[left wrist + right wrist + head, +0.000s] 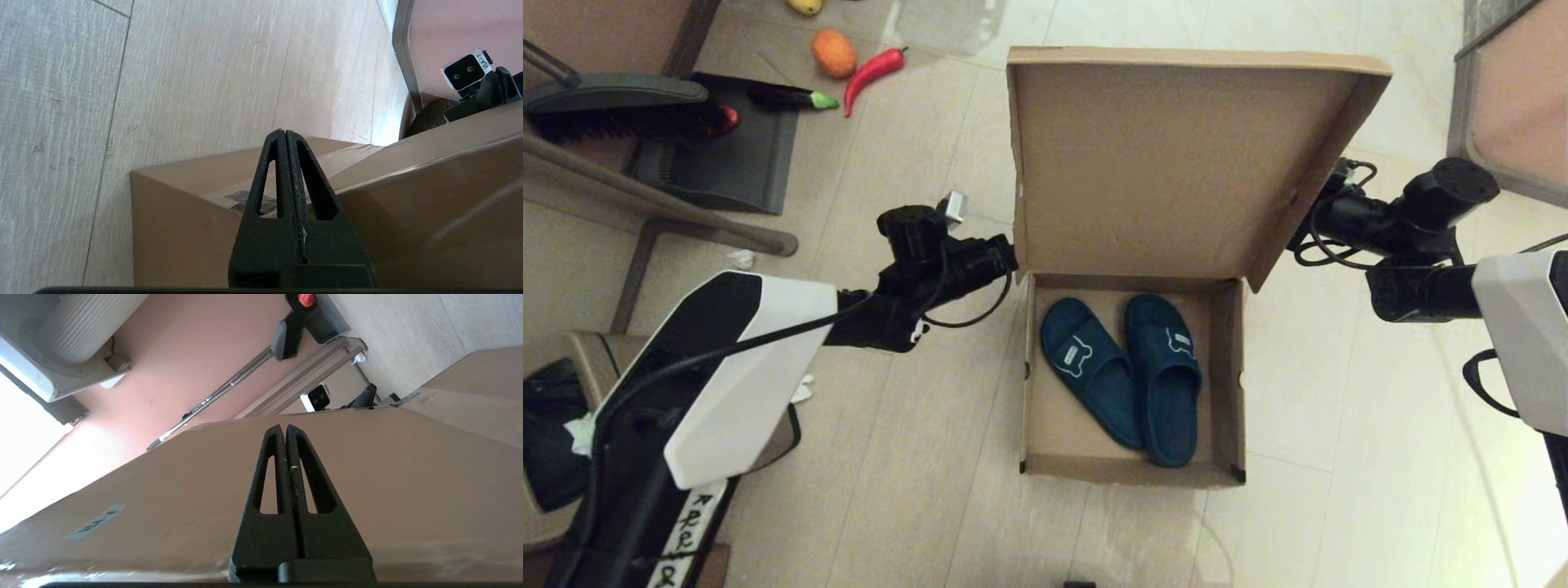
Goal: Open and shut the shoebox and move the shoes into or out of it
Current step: Close the shoe box
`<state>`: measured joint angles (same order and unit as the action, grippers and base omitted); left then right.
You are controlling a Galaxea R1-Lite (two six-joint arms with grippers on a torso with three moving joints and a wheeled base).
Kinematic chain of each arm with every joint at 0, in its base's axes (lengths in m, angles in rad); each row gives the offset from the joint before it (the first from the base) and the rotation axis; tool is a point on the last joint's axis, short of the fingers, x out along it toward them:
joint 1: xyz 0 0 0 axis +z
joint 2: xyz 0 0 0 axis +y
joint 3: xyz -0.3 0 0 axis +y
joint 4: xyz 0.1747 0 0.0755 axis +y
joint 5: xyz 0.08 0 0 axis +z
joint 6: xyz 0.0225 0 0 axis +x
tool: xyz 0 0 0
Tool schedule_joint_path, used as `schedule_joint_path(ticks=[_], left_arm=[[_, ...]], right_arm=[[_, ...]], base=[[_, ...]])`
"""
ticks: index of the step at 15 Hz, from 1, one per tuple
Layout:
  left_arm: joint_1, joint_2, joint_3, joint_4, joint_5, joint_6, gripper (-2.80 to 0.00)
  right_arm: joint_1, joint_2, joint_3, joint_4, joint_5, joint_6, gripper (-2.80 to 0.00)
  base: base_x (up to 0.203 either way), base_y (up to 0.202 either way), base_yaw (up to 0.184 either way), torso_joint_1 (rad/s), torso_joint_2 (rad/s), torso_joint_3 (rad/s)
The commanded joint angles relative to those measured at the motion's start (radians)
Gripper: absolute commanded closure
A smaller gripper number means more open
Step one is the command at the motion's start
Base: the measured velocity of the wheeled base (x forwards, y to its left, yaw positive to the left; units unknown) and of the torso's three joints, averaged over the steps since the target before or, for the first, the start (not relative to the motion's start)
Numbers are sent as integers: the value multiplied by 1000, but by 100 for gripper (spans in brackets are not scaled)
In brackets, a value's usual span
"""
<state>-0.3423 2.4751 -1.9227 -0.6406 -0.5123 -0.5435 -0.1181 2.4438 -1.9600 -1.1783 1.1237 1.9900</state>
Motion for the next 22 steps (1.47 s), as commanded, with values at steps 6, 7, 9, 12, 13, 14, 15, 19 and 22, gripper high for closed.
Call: schedule_joint_path(ticks=[6,7,9,12,13,14,15,19,22], left_arm=[[46,-96,68,18,80,-6,0],[52,-102,71,18,81,-6,0],[59,-110,73,18,83,-9,0],[83,-138,66,15,115,-16,0],[96,-149,46,16,125,-43,0],[104,-148,5,17,129,-68,0],[111,-149,-22,21,128,-90,0],[88,-151,-14,16,130,-102,0],[53,-153,-15,15,133,-101,0]], right_arm=[[-24,-106,63,-11,74,33,0],[-24,-122,89,-14,94,36,0],[-22,-158,154,-31,127,36,0],[-19,-211,272,-66,151,36,0],[-19,-232,330,-94,166,36,0],[-19,-250,388,-121,176,36,0],[-20,-273,456,-154,185,36,0],[-21,-372,786,-309,224,37,0],[-22,-459,1038,-342,229,-2,0]], base=[[0,0,0,0,0,0],[0,0,0,0,0,0],[0,0,0,0,0,0],[0,0,0,0,0,0],[0,0,0,0,0,0],[0,0,0,0,0,0],[0,0,0,0,0,0],[0,0,0,0,0,0],[0,0,0,0,0,0]])
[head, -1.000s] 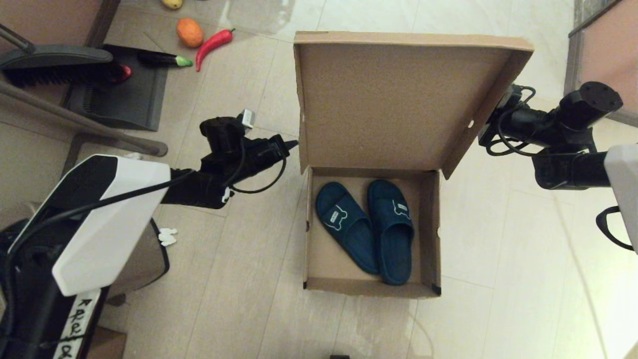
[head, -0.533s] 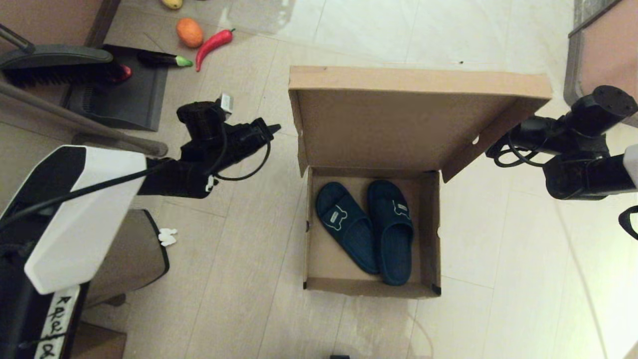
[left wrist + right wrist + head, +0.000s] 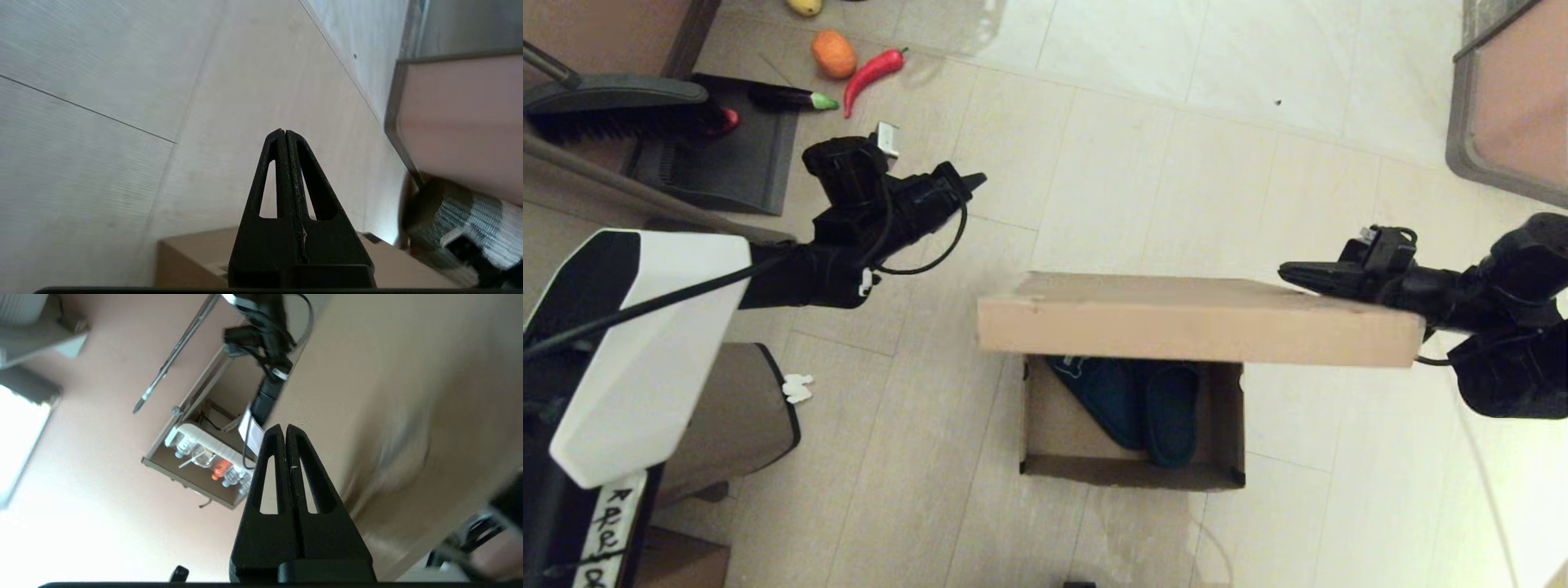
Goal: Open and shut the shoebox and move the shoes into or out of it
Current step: Close the shoe box
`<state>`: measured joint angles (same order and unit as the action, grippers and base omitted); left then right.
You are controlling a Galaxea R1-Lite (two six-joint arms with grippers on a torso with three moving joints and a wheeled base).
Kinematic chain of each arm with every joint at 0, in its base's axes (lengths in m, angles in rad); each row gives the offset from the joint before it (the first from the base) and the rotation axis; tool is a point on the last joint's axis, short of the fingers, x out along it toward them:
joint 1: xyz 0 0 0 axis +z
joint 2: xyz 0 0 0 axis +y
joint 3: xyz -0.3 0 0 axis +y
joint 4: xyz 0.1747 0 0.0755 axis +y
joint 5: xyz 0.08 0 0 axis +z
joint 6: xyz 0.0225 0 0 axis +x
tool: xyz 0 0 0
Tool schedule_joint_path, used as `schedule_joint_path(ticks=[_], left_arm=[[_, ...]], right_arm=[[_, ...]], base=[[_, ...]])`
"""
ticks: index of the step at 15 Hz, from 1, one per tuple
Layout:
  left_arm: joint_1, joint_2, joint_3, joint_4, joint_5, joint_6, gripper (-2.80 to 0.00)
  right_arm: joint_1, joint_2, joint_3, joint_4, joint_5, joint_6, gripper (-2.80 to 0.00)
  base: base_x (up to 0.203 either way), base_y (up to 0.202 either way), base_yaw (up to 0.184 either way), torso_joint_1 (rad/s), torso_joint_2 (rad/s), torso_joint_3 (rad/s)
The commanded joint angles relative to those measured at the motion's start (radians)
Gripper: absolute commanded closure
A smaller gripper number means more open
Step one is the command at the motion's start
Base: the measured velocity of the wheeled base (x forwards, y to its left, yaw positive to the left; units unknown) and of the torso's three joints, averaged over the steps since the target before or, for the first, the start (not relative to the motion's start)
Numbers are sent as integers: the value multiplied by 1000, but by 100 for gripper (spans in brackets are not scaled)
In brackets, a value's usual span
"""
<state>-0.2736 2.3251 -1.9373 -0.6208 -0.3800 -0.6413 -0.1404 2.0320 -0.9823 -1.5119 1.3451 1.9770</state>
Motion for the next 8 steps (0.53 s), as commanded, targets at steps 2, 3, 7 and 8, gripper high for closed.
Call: schedule_joint_path(ticks=[2,3,7,8], left_arm=[[-35,-4,1,-4,2,-3,0],[-41,-6,1,-4,3,-1,0],[-52,-34,18,13,69,3,0],[-52,-51,40,24,74,9,0]], right_arm=[[-4,-92,210,-15,9,-73,0],[-11,-113,265,-16,9,-112,0],[-28,-200,362,-18,5,-261,0],[-25,-214,375,-18,2,-326,0]], base=[[0,0,0,0,0,0],[0,0,0,0,0,0],[0,0,0,0,0,0],[0,0,0,0,0,0]])
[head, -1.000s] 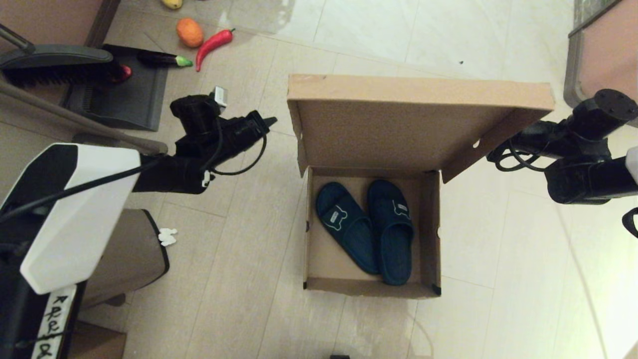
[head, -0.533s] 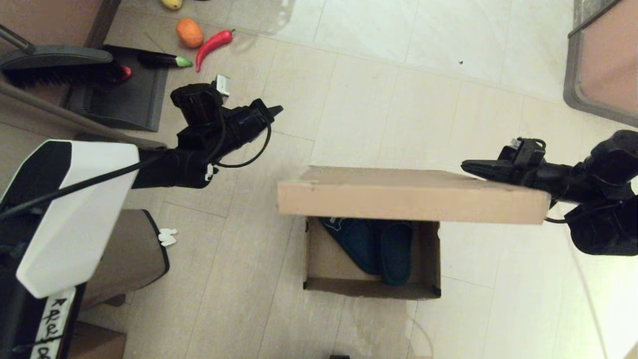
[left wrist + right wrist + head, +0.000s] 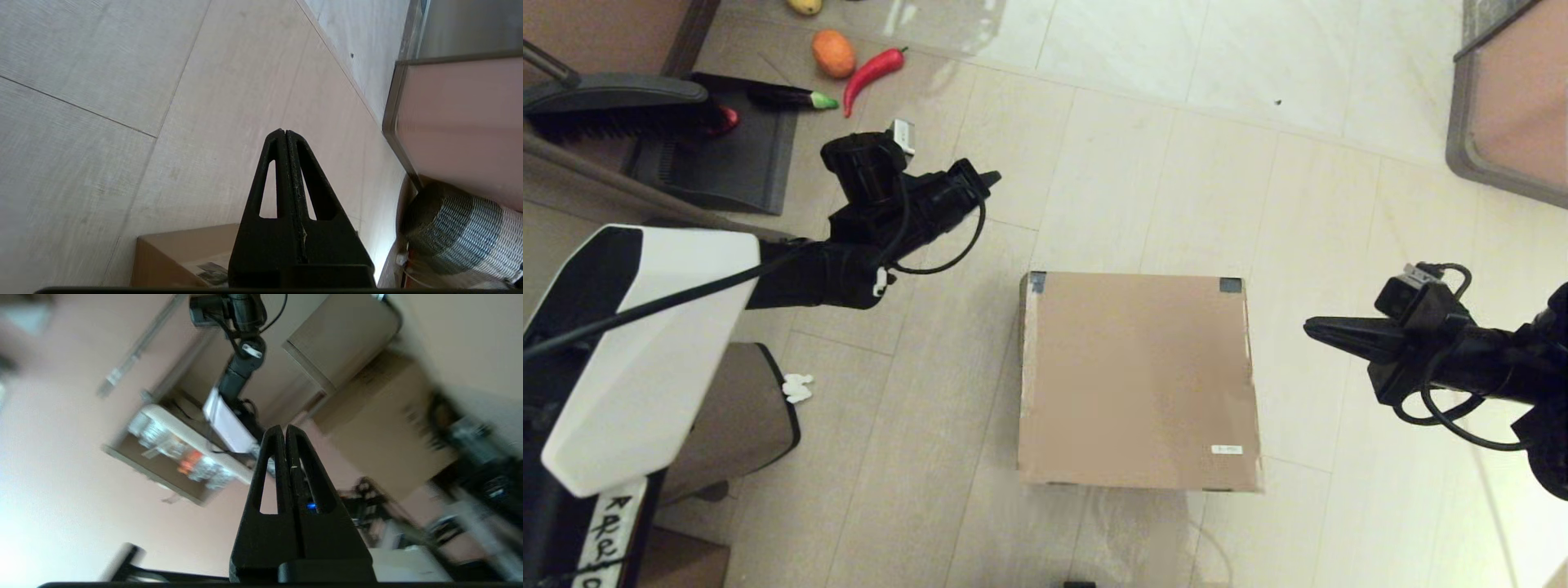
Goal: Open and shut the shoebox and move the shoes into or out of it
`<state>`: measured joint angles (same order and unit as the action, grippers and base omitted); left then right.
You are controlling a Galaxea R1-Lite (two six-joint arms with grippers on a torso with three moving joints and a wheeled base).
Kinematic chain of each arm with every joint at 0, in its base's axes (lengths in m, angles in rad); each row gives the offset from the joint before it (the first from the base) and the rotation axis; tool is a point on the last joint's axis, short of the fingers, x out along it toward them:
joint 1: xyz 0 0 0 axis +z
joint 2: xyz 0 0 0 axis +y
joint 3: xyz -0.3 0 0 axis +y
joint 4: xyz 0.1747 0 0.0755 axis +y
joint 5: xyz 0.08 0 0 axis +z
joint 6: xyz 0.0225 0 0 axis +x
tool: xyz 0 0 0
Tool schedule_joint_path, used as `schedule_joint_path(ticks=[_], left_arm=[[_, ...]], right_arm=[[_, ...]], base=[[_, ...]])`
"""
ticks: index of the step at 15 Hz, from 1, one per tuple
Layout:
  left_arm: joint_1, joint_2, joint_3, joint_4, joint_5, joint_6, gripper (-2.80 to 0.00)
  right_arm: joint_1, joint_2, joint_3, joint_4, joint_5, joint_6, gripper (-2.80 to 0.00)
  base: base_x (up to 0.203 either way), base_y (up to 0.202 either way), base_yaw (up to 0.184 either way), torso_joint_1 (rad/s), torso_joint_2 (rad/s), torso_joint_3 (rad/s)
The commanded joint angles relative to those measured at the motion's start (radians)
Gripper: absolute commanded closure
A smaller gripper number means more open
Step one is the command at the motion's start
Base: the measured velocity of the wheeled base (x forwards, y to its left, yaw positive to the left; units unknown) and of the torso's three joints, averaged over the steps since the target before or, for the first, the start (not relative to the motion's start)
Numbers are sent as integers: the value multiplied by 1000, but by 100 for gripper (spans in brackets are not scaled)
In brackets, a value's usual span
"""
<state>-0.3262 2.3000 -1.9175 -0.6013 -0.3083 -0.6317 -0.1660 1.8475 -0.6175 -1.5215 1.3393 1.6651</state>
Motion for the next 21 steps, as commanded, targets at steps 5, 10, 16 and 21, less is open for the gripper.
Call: schedule_joint_path(ticks=[5,10,16,21], left_arm=[[20,-283,416,95,1,147,0],[113,-805,995,171,42,309,0],[435,-1421,1718,241,92,513,0],[451,-1837,1874,603,37,678,0]], right_arm=[[62,-228,141,-9,14,-109,0],[146,-530,340,-9,75,-110,0],[135,-620,465,-9,63,-110,0],[90,-651,493,-9,63,-110,0]], base=[[0,0,0,0,0,0],[0,0,0,0,0,0],[0,0,0,0,0,0],[0,0,0,0,0,0]])
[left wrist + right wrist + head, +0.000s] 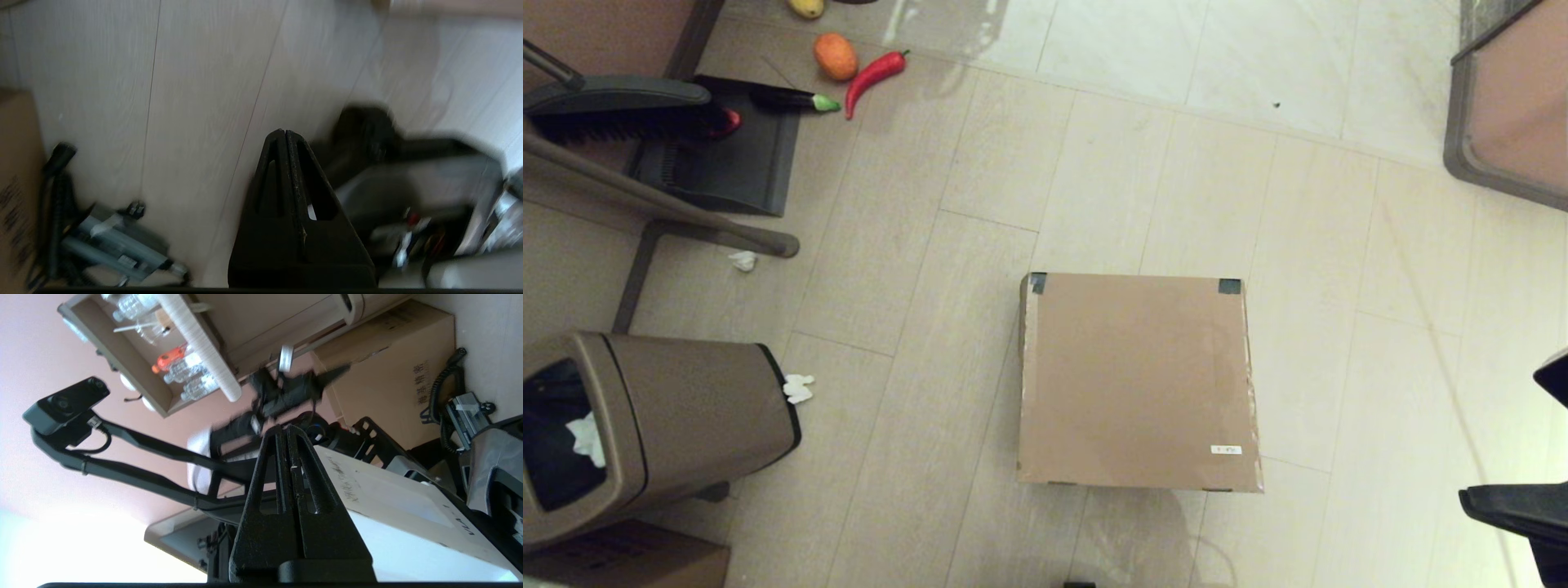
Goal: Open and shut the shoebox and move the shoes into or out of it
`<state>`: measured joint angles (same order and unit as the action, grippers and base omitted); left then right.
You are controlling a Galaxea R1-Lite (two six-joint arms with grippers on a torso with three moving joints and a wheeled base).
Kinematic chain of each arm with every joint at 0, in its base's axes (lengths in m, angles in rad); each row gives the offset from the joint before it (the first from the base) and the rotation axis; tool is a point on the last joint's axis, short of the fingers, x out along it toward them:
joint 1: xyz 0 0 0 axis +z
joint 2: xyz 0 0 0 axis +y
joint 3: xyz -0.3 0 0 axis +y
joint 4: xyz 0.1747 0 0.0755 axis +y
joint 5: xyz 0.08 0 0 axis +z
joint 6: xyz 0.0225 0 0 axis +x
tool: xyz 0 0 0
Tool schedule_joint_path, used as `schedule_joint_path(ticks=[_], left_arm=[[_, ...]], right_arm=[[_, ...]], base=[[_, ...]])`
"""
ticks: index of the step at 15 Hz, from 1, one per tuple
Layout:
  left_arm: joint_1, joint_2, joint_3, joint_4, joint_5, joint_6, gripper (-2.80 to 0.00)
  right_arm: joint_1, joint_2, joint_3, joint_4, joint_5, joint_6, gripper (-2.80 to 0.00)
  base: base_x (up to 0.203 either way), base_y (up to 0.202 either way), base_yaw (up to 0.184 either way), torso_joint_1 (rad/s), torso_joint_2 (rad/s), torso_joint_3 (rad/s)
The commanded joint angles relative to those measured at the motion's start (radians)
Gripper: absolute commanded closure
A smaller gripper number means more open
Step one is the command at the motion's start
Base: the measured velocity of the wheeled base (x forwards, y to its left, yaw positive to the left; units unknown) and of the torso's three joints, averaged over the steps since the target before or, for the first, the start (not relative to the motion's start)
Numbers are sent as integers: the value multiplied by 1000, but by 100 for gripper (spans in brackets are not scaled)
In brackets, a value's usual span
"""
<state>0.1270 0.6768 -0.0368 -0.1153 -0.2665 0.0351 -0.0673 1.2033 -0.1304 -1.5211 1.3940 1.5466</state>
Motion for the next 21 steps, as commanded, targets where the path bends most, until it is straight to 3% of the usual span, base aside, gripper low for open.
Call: schedule_joint_path(ticks=[1,2,4,5,7,15,19,21], left_arm=[[-8,-287,-22,156,-6,20,0],[-12,-357,-32,180,16,38,0],[-16,-400,-5,141,229,102,0],[-18,-398,13,105,293,126,0],[-20,-396,37,72,239,160,0],[-20,-396,37,72,239,160,0],[-20,-395,37,72,239,160,0],[-21,-395,37,72,239,161,0]], right_arm=[[-16,-17,11,-9,8,9,0],[-29,-19,15,-9,8,9,0],[-36,-24,26,-9,8,9,0],[-37,-33,32,-9,7,9,0],[-40,-36,35,-9,6,9,0],[-125,-19,25,-9,-1,9,0],[-359,-1,72,-9,-40,7,0],[-418,-53,124,26,-183,7,0]], base=[[0,0,0,0,0,0],[0,0,0,0,0,0],[0,0,0,0,0,0],[0,0,0,0,0,0],[0,0,0,0,0,0],[0,0,0,0,0,0],[0,0,0,0,0,0],[0,0,0,0,0,0]])
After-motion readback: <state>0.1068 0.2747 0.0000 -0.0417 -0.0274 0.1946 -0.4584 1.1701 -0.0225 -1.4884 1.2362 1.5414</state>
